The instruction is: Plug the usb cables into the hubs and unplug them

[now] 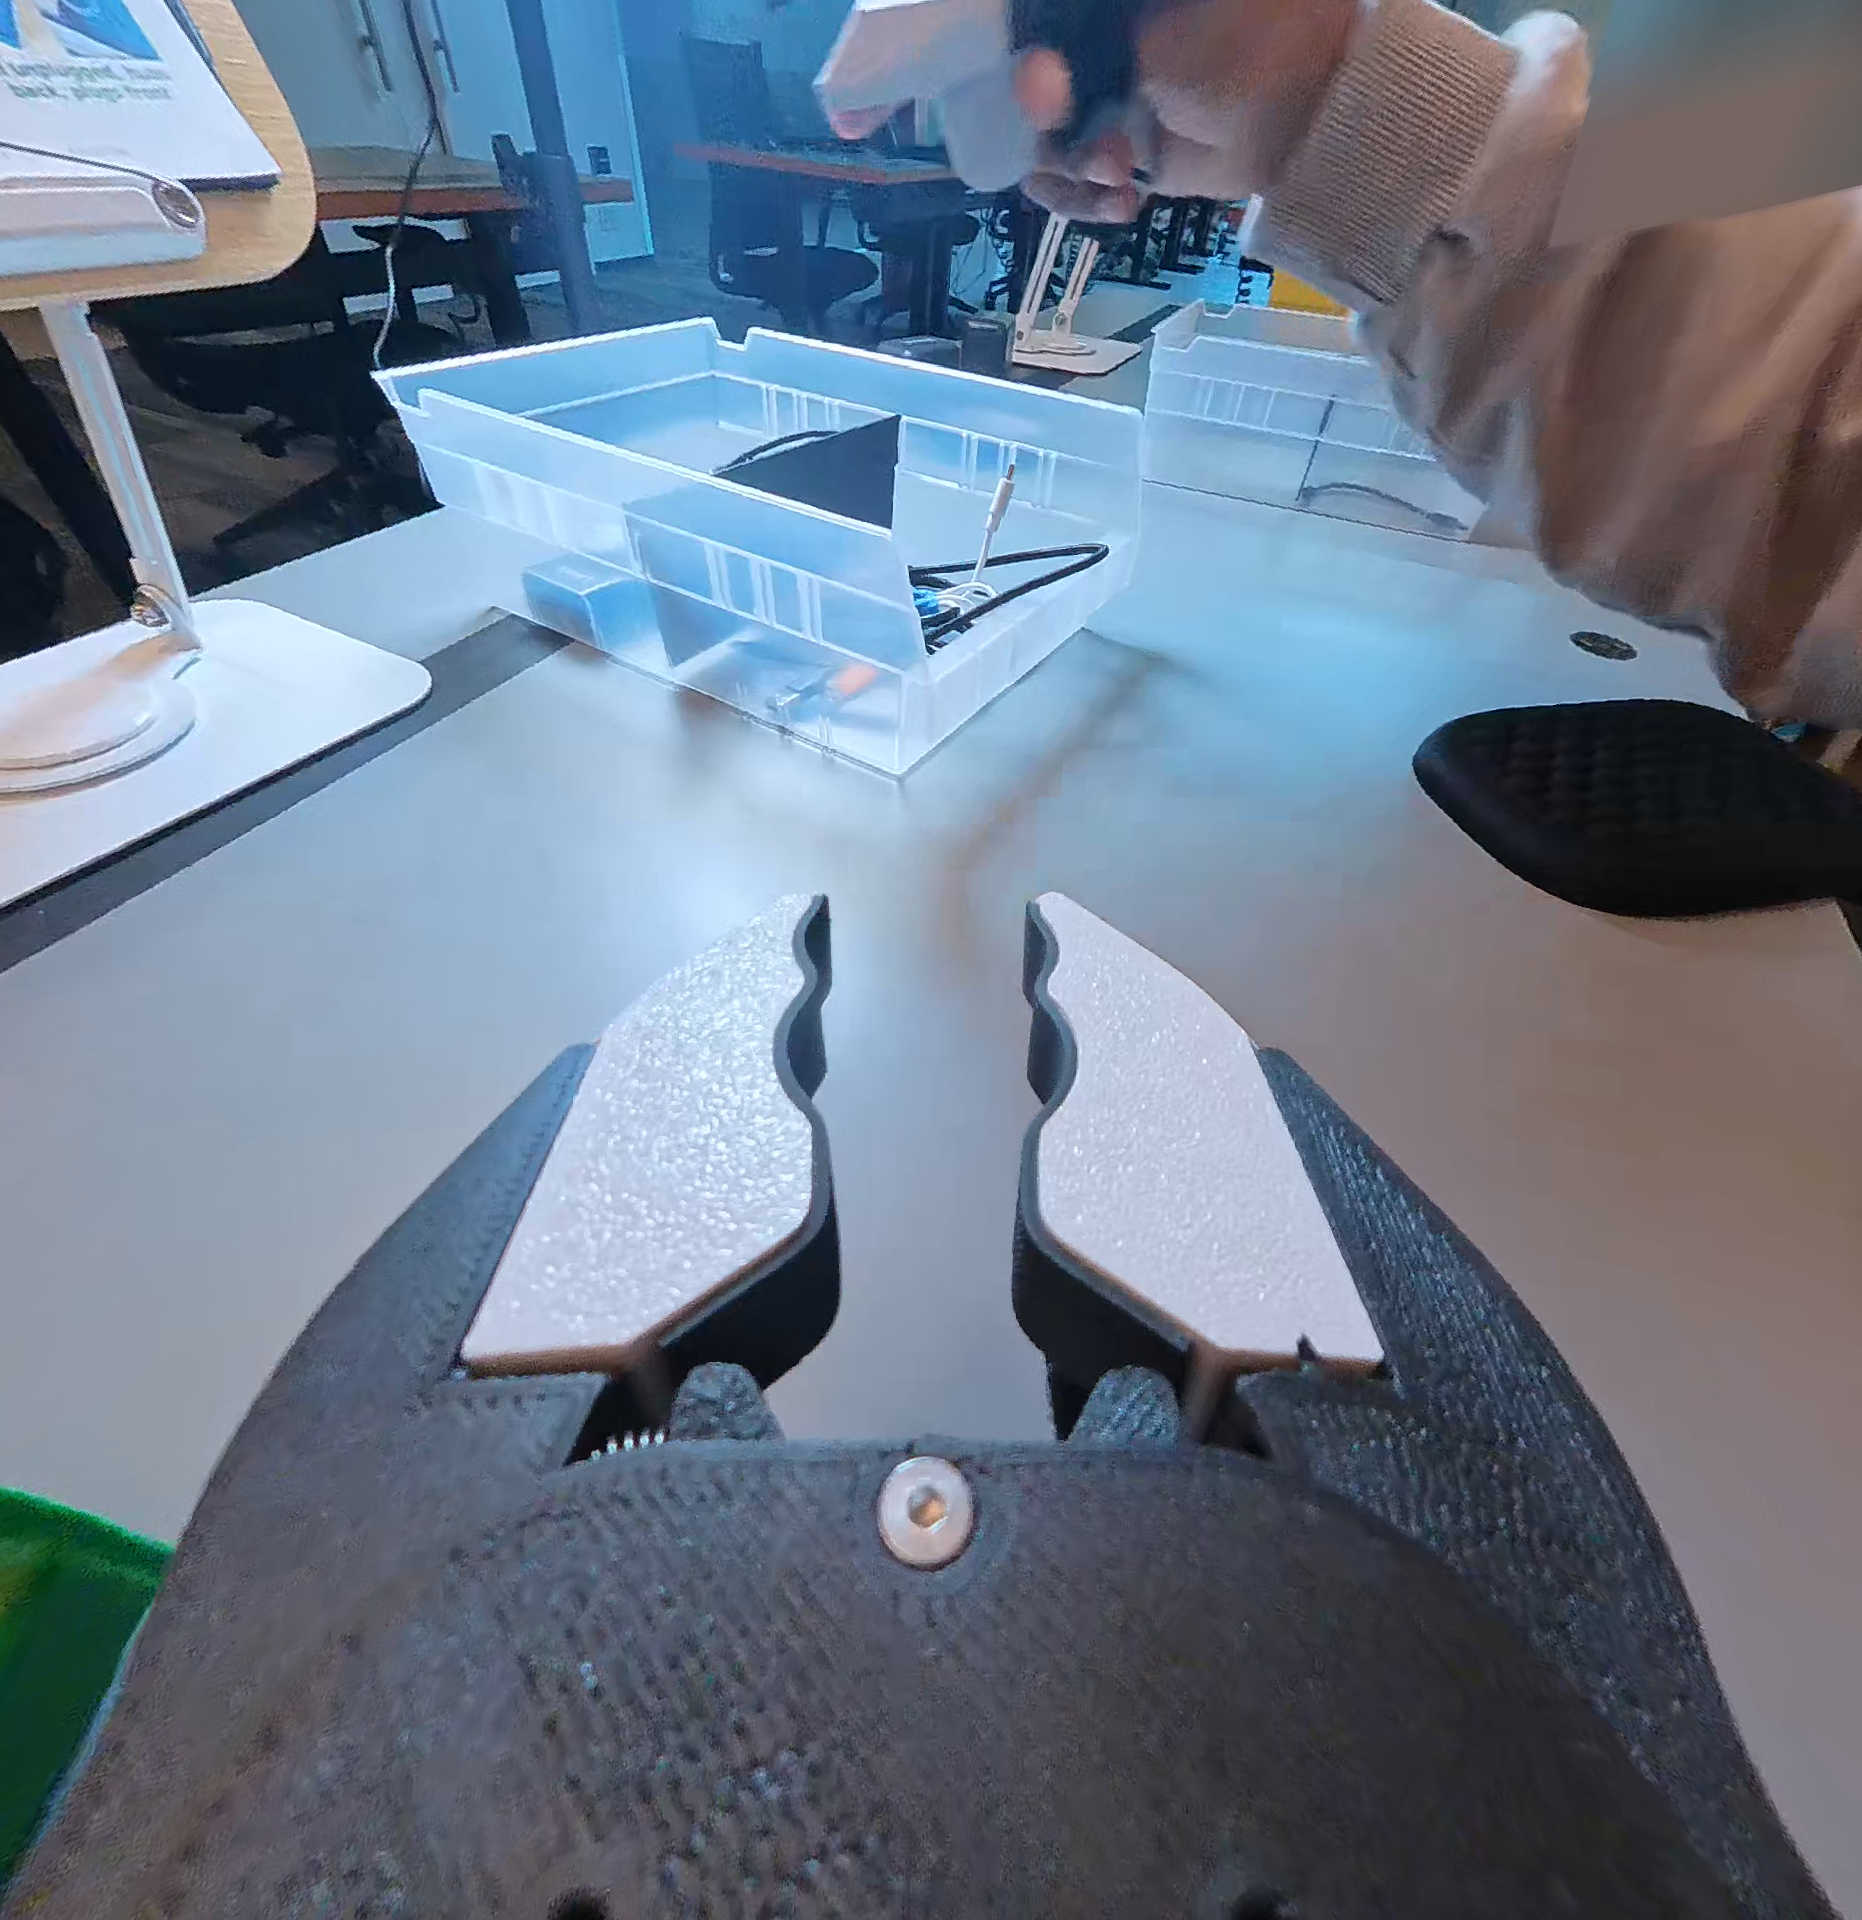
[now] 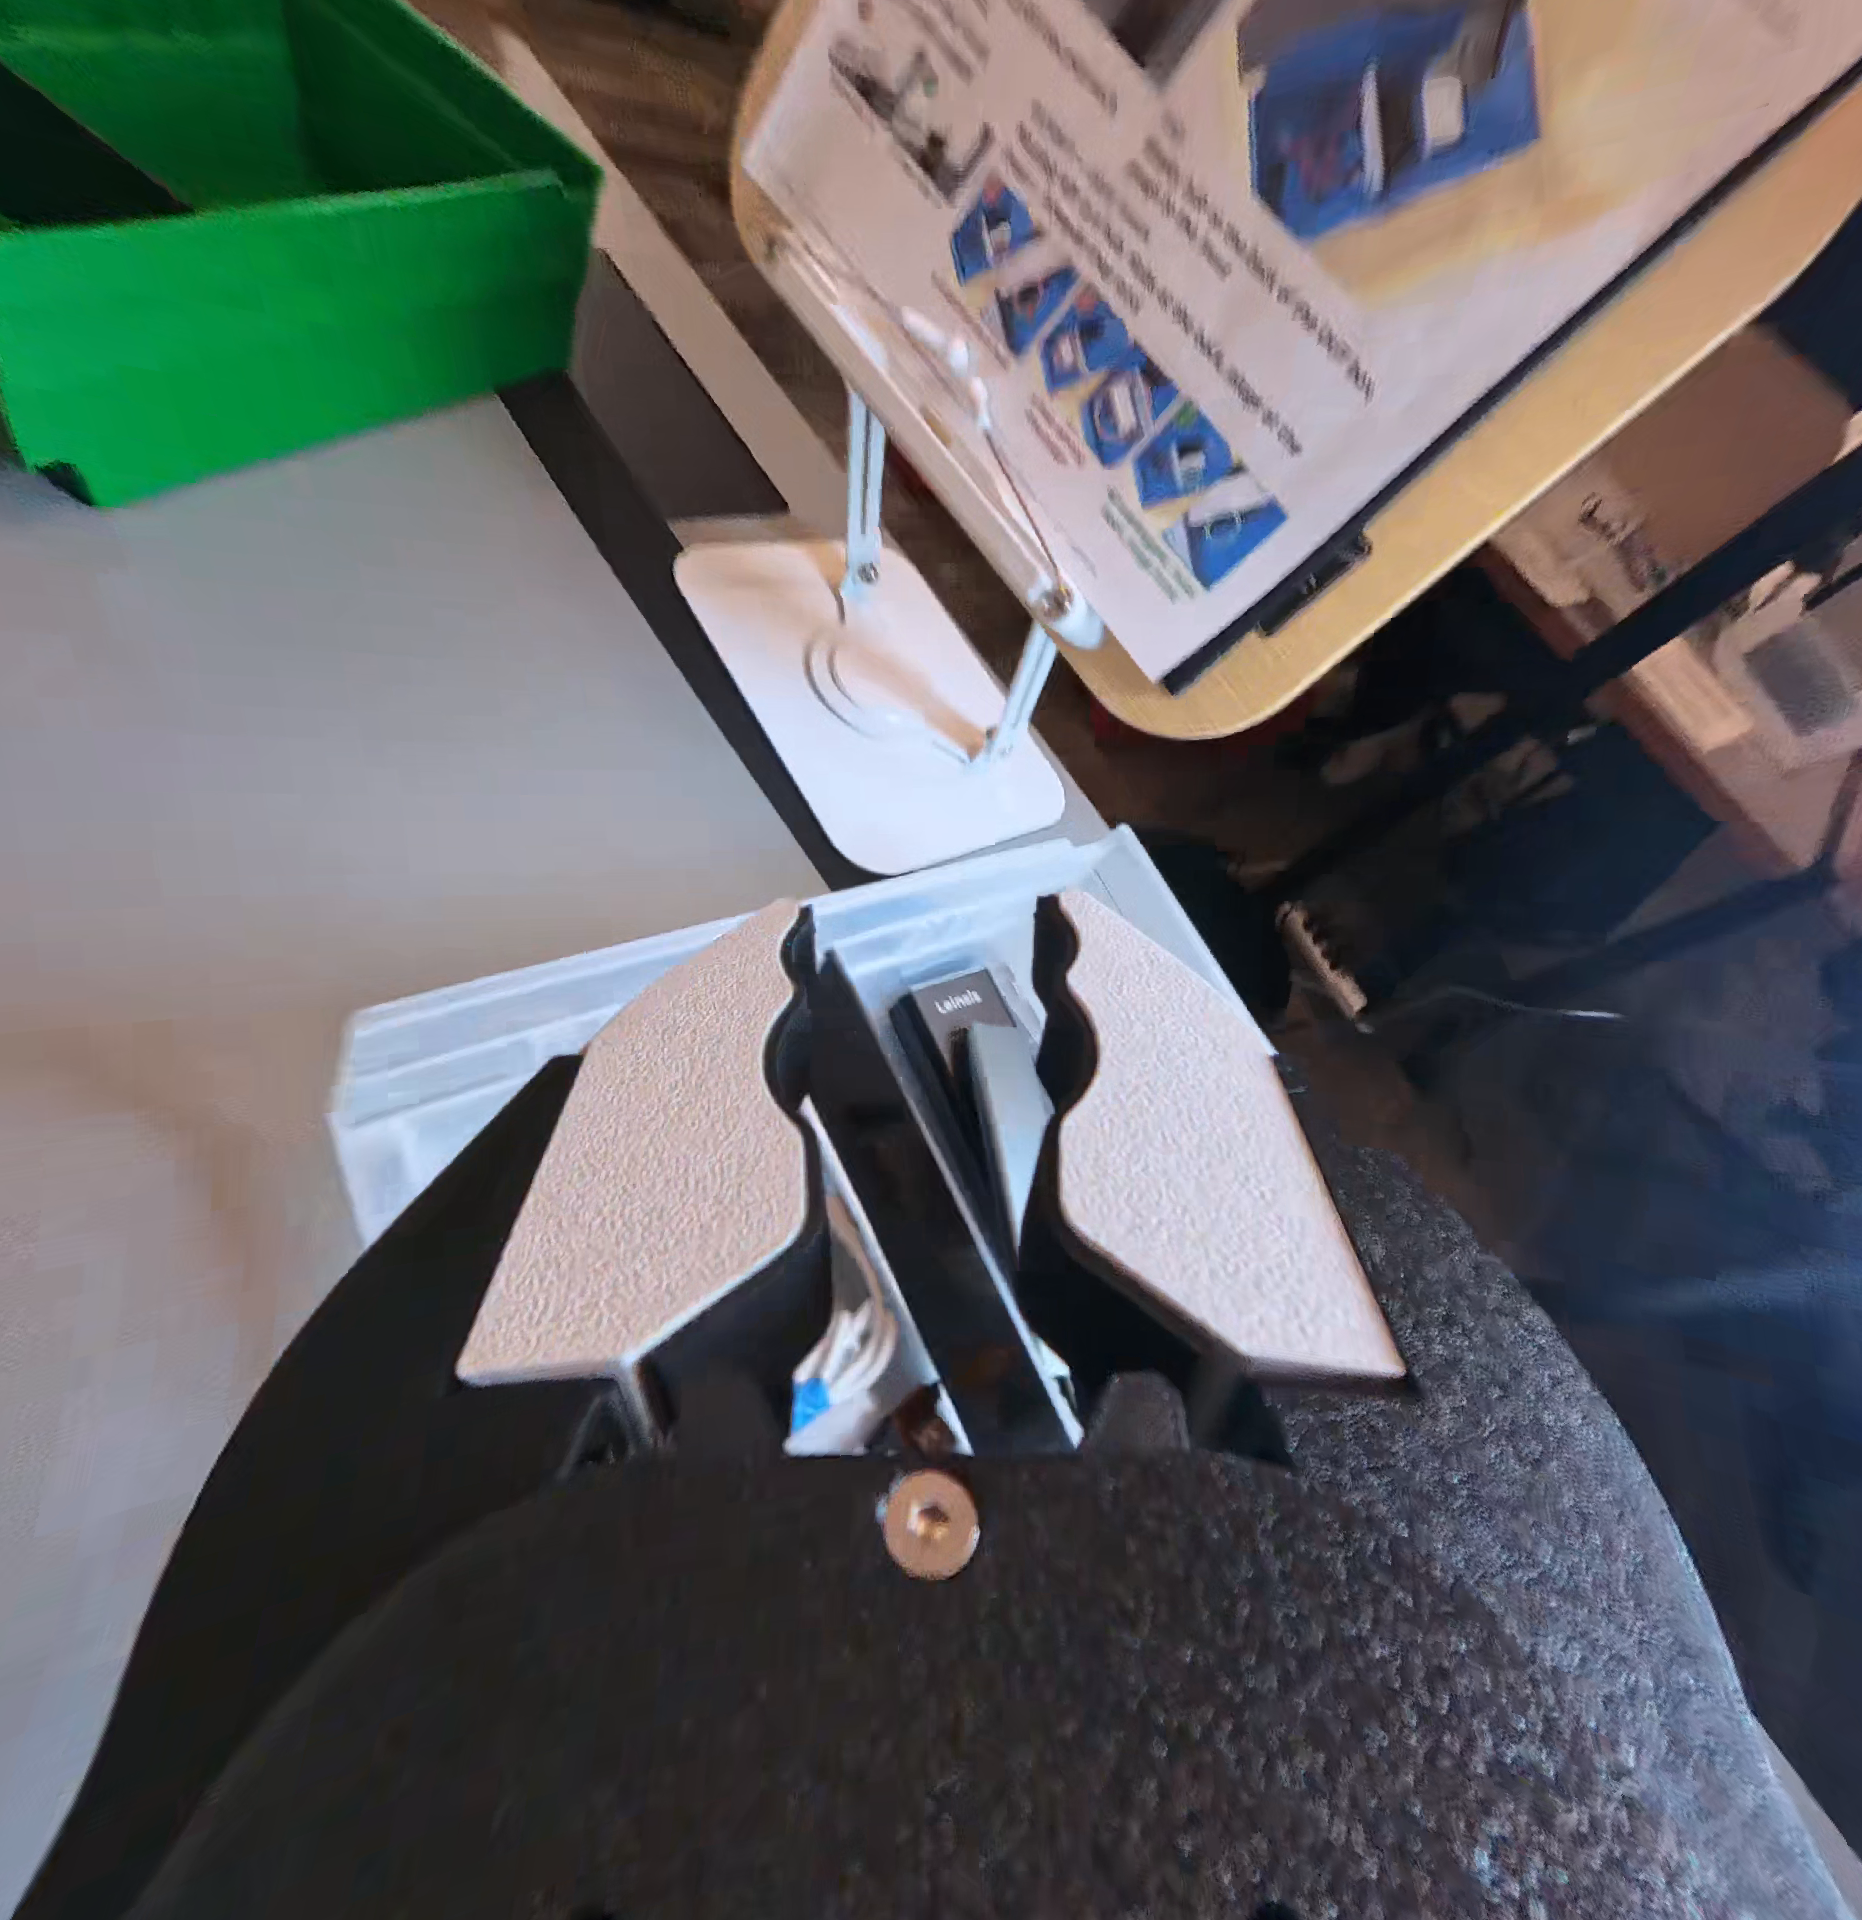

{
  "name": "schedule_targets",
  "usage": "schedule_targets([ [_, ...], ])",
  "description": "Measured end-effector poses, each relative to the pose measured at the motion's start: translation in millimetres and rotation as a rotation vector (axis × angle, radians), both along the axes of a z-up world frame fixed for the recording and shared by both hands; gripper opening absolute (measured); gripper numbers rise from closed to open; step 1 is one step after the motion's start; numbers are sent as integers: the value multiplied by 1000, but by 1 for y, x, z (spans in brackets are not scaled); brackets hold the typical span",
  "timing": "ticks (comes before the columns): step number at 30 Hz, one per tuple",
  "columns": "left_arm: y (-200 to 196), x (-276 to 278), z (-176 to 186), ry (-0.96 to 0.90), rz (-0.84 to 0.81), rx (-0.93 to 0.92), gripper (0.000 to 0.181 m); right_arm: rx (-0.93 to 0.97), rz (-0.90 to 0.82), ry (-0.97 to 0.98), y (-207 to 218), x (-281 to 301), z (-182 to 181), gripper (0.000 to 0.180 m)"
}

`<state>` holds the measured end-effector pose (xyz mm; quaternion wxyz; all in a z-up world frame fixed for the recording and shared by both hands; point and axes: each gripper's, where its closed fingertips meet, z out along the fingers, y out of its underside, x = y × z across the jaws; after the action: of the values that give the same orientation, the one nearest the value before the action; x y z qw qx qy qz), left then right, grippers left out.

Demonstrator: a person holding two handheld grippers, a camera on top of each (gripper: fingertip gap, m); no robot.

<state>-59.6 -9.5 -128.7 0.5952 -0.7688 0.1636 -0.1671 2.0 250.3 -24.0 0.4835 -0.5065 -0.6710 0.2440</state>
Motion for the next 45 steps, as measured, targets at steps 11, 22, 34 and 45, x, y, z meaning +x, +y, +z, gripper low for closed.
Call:
schedule_targets([
  [11,-50,-106,41,298,294,-49,51,40,-114,-334,-78,118,-114,27],
  [22,-99,-189,-62,655,375,-599,71,277,-124,-601,-47,114,-156,23],
  [34,-92,-207,-93,821,250,-752,34,352,85,-907,-41,105,-182,30],
  [45,-69,-115,-90,945,-11,-561,29,444,223,-774,-124,132,-179,32],
])
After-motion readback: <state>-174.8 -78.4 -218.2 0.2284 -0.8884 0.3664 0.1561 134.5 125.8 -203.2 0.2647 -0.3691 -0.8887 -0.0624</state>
